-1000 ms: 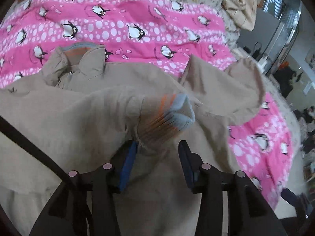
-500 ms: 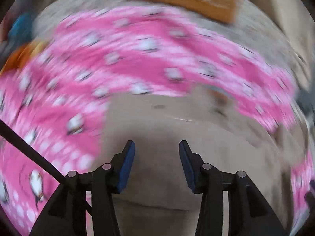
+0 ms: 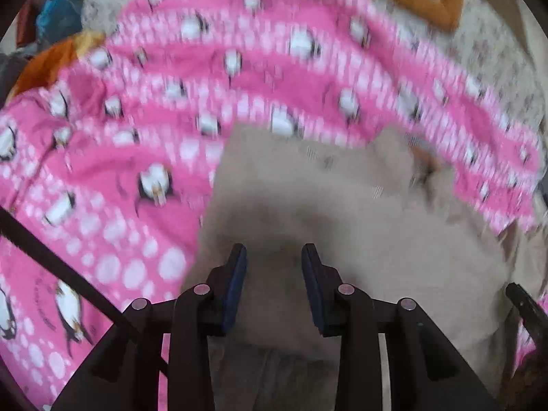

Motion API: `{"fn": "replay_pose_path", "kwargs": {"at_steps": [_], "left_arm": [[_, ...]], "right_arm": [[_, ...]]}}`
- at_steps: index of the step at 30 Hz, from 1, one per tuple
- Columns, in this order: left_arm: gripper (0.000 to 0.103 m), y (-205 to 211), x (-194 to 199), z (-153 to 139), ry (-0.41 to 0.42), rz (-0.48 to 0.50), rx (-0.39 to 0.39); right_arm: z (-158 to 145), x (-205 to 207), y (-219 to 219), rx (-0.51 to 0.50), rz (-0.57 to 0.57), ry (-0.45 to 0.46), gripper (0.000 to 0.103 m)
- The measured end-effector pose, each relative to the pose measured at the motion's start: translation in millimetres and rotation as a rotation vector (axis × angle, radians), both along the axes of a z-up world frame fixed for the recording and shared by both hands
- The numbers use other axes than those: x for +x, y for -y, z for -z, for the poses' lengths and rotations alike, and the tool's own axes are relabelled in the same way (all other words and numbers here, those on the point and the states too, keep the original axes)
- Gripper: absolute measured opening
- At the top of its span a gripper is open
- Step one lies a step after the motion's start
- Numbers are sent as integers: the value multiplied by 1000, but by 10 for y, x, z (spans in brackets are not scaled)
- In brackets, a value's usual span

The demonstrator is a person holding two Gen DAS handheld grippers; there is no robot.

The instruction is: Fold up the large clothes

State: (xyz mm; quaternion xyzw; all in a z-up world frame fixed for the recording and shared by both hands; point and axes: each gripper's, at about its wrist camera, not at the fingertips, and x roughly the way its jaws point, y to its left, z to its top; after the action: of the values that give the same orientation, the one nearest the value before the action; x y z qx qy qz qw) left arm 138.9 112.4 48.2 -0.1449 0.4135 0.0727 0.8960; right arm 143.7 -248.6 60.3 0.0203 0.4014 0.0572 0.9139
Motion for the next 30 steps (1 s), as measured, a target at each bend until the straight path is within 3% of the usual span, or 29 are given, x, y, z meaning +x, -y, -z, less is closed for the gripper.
{"fn": "replay_pose_path", "kwargs": {"at_steps": [2,3,5,7,9,12,14,15,16,18,19,21,23,25,28,30], "left_arm": [[16,6,4,-136,83,-14,39],[17,24,50,-143,89,-11,60],[17,70,215,12,9,30,47],[17,83,369,338,-146,46,14],[21,147,360,371,-126,53,66],[35,250,368,375,-137,94,102],[40,258,367,391,-132,105,102],[42,248,366,391,-130,107,92],[44,240,368,394,-128,108,74],[45,187,335,375,-122,108,18],[45,179,303,359,-121,106,-1],[45,170,185,263,-110,102,-65],[45,194,74,163,-80,114,-109],[45,215,21,74,-51,115,-113],[45,243,46,-5,-27,103,-67],[45,215,80,1,-35,78,-64]], "right_arm": [[-68,30,-116,-10,-39,60,46],[-15,71,-127,-15,-50,44,46],[234,274,-119,-18,-32,-67,47],[482,399,-67,-28,2,-168,49],[461,394,-69,-36,-15,-135,52],[458,359,-116,-53,-57,-132,67],[474,348,-155,-36,-118,-138,87],[495,281,-184,-38,-131,-138,89],[468,265,-185,-42,-134,-134,89],[316,229,-109,-27,-107,-85,76],[166,201,-7,-9,-76,-31,62],[-180,106,309,17,-5,106,62],[-500,64,764,-38,122,216,78],[-692,105,1237,-107,273,267,84],[-860,333,2181,-219,492,230,84],[-866,506,2679,-202,564,170,84]]}}
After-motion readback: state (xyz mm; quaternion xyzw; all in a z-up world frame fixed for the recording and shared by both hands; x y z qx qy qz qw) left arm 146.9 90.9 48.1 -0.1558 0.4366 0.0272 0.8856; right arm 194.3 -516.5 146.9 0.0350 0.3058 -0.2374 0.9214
